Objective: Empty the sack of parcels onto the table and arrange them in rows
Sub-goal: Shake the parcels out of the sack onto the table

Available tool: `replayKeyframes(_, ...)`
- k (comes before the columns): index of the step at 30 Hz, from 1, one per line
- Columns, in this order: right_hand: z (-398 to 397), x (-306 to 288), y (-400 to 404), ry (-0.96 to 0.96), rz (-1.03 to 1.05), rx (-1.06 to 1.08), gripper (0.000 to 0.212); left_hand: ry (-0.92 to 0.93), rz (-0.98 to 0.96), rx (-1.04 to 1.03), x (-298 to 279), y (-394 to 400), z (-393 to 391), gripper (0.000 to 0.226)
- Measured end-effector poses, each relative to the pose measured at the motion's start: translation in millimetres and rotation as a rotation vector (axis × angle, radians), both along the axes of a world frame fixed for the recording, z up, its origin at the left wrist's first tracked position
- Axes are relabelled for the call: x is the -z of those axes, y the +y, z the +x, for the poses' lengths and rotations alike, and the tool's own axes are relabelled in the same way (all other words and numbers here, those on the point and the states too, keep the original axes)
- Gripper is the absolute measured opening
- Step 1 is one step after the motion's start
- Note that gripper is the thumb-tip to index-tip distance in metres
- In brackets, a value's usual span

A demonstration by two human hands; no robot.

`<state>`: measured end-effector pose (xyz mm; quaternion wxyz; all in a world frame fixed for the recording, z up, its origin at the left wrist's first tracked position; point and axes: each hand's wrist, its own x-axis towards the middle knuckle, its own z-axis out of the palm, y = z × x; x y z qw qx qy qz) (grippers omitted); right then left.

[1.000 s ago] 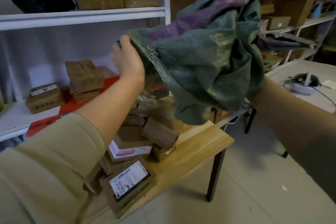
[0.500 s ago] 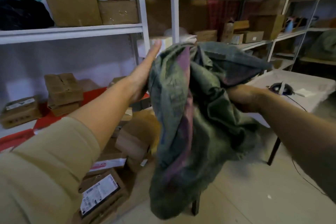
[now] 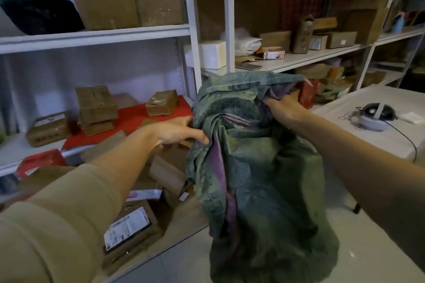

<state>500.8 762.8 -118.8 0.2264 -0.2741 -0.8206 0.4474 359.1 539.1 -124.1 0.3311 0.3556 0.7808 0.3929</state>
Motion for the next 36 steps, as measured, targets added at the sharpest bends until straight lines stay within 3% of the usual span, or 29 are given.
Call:
replayKeyframes(2, -9.1, -2.2, -3.6, -0.024, 0.096, 0.082, 0.039, -0.092, -0.026, -0.023, 2.3, -8.3, 2.4, 0.077)
replayKeyframes(4, -13.1, -5.0, -10.4, -0.063, 0.216, 0.111, 0.051, -0.122, 0.1, -0.208, 2.7, -12.8, 7.7, 0.062)
replayKeyframes(6, -18.5, -10.1, -17.2, -0.084, 0.309, 0.115, 0.058, 0.042, 0.21, -0.416, 8.6, -12.4, 1.4, 0.066)
replayKeyframes(8, -22.5, -16.2, -23.2, -0.007, 0.237, -0.016, 0.067, 0.2, 0.284, -0.491, 13.1, -10.3, -7.7, 0.084)
replayKeyframes(10, -26.8, -19.6, -23.0, 0.141, 0.037, -0.163, 0.064, 0.268, 0.332, -0.488, 10.8, -10.7, -9.7, 0.094)
replayKeyframes(14, -12.3, -41.3, -34.5, 0.314, -0.167, -0.235, 0.022, 0.389, 0.181, -0.349, 2.5, -14.8, -18.2, 0.117)
replayKeyframes(18, -4.2, -63.0, -37.0, 0.4, -0.161, -0.23, 0.02, 0.225, -0.063, -0.092, -7.3, -26.0, -25.8, 0.138)
replayKeyframes(20, -2.4, -72.8, -37.9, 0.324, -0.072, -0.27, 0.02, 0.076, -0.077, -0.041, -9.6, -29.7, -23.0, 0.128)
replayKeyframes(23, 1.2, -83.5, -38.5, 0.346, -0.07, -0.252, 0.021, -0.217, 0.267, -0.277, -12.3, -22.5, -17.1, 0.096)
replayKeyframes(24, 2.5, -85.7, -34.7, 0.362, -0.102, -0.23, 0.019, -0.194, 0.355, -0.353, -12.6, -16.2, -13.2, 0.08)
replayKeyframes(26, 7.2, -87.2, -33.0, 0.257, -0.134, -0.271, 0.016, 0.039, 0.396, -0.443, -12.5, -5.5, -2.3, 0.053)
replayKeyframes(28, 14.1, -85.3, -31.6, 0.264, -0.274, -0.293, 0.036, 0.211, 0.328, -0.406, -8.8, 4.0, 3.3, 0.081)
replayKeyframes(30, 20.7, -85.2, -29.1, 0.402, -0.482, -0.289, 0.039, 0.246, 0.277, -0.313, -3.8, 12.9, 5.8, 0.098)
replayKeyframes(33, 29.7, -86.3, -20.8, 0.51, -0.625, -0.31, 0.032, 0.165, 0.327, -0.229, -0.6, 24.4, 12.6, 0.1)
replayKeyframes(36, 37.0, -85.0, -4.8, 0.532, -0.687, -0.363, 0.034, 0.14, 0.314, -0.161, 2.9, 32.6, 20.0, 0.088)
